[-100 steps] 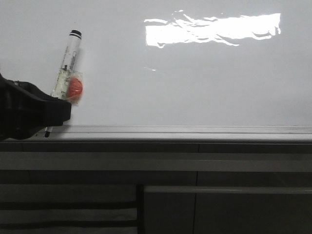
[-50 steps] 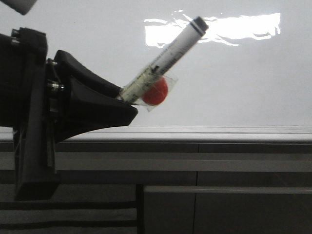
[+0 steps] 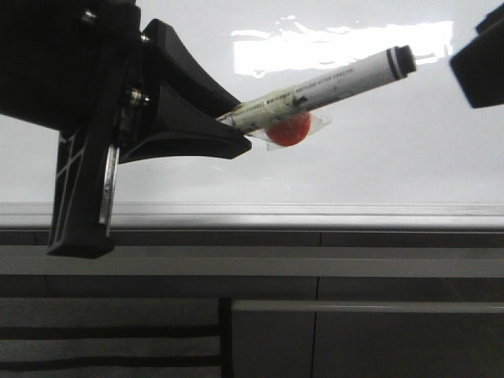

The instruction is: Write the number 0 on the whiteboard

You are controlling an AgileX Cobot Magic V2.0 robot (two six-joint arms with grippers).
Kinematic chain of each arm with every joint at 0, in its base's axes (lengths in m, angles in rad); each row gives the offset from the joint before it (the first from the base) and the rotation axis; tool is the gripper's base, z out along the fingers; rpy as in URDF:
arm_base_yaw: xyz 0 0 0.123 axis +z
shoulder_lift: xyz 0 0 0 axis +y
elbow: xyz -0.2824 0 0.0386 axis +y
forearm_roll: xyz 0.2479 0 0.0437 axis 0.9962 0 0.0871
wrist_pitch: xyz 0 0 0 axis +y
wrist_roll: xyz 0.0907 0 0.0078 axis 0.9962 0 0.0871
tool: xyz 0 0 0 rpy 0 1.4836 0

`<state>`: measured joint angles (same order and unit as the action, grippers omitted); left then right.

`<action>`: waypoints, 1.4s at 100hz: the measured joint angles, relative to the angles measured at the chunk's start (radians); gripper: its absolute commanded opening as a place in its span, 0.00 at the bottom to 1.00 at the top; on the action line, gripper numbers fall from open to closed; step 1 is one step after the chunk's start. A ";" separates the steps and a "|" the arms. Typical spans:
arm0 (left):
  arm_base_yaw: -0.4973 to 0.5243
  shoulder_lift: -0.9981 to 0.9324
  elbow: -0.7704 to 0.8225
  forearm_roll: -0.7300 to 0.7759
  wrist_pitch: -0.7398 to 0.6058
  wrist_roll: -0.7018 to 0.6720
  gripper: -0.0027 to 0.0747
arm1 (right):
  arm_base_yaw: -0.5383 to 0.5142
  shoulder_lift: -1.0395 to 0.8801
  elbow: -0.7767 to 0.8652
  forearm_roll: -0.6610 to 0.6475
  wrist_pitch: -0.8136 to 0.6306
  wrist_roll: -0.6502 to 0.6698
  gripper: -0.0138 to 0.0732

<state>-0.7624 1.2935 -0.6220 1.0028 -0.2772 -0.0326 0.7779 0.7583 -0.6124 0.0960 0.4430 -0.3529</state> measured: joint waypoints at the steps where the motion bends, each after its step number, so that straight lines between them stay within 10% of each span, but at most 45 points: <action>1: 0.000 0.000 0.000 0.002 0.000 0.000 0.01 | 0.007 0.003 0.000 0.000 -0.004 0.000 0.53; 100: 0.000 0.000 -0.009 -0.053 -0.002 0.000 0.01 | 0.058 0.236 0.000 -0.015 -0.339 -0.002 0.53; 107: 0.000 0.000 -0.009 -0.053 -0.002 0.000 0.01 | 0.058 0.236 0.000 -0.015 -0.338 -0.002 0.42; 115: 0.000 0.000 -0.009 -0.053 -0.002 0.000 0.01 | 0.058 0.236 0.000 -0.017 -0.338 -0.002 0.07; 140: 0.000 0.000 -0.009 -0.037 0.006 0.024 0.01 | 0.063 0.236 -0.002 -0.019 -0.341 -0.006 0.08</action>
<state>-0.7624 1.2935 -0.6314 0.9659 -0.2717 -0.0086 0.8408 0.9944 -0.6140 0.0774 0.1022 -0.3585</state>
